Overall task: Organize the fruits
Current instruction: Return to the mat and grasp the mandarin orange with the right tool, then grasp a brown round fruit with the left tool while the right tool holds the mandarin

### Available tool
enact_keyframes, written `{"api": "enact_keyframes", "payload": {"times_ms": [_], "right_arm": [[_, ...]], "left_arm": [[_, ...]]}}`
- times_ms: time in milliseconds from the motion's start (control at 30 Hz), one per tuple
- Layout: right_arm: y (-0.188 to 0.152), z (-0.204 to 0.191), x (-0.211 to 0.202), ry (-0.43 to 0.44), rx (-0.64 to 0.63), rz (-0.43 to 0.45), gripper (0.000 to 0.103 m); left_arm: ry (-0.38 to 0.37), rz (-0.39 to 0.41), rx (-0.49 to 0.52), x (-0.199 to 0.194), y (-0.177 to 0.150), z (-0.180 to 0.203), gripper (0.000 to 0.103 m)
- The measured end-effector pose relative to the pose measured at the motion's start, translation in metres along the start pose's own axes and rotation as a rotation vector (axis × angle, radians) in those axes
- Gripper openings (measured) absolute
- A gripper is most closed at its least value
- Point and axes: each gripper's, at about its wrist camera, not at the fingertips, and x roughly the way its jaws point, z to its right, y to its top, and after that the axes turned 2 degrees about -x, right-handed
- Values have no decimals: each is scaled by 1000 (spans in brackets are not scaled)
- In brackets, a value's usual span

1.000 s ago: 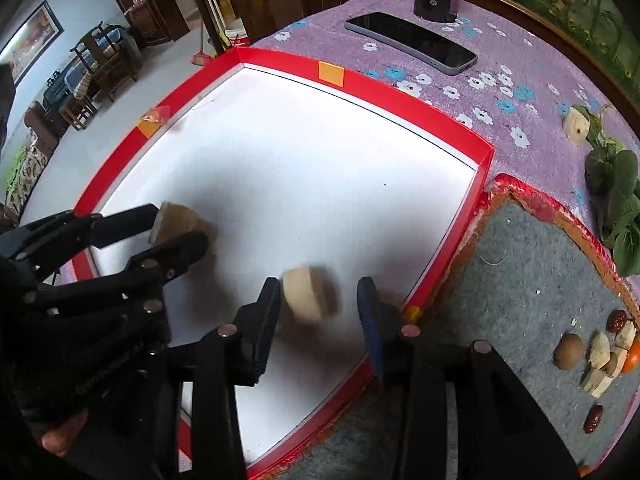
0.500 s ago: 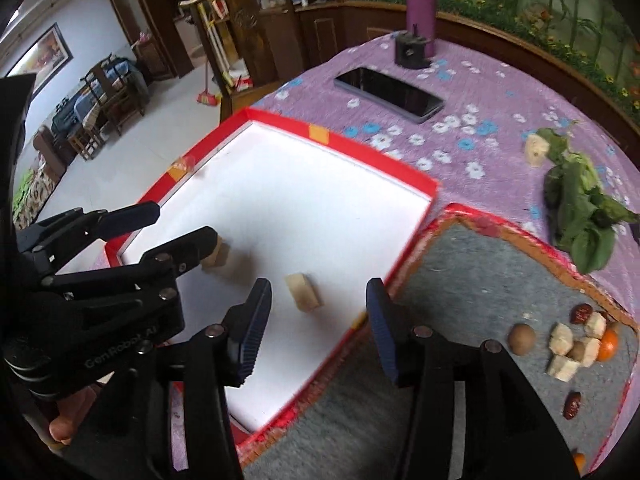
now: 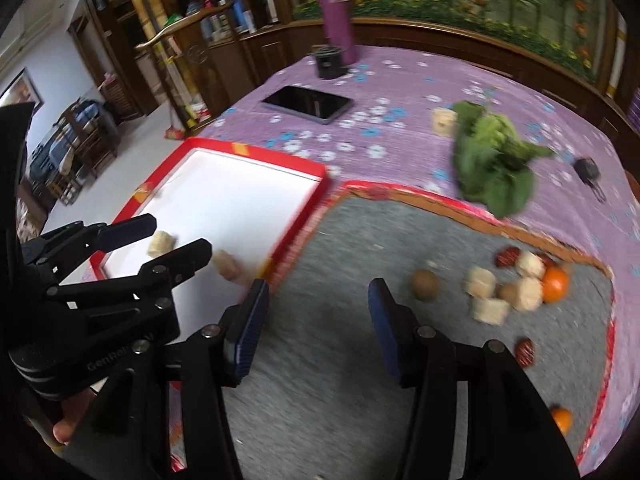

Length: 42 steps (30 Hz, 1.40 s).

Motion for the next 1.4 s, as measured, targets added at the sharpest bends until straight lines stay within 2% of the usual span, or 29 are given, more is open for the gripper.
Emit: {"api": "enact_keyframes", "payload": {"times_ms": [367, 467, 567, 833, 1067, 1100, 1133, 1400], "right_arm": [[-81, 125, -52, -232, 229, 9, 53], [-100, 151, -66, -262, 277, 8, 53], [-113, 166, -70, -241, 301, -4, 53], [-126, 179, -63, -196, 290, -7, 53], [-128, 182, -48, -193, 260, -29, 53], [-129, 181, -45, -198, 251, -42, 47], [-130, 181, -42, -198, 245, -56, 36], [-128, 177, -36, -224, 219, -62, 36]], "left_arm": [[-123, -34, 166, 14, -9, 103, 61], [-151, -49, 171, 21, -7, 119, 61], [-147, -60, 152, 29, -3, 122, 61], [-127, -74, 120, 44, 7, 119, 61], [-133, -87, 147, 55, 7, 126, 61], [-135, -89, 151, 56, 7, 126, 61], [-136, -91, 154, 57, 7, 126, 61], [-159, -102, 158, 66, 9, 127, 61]]}}
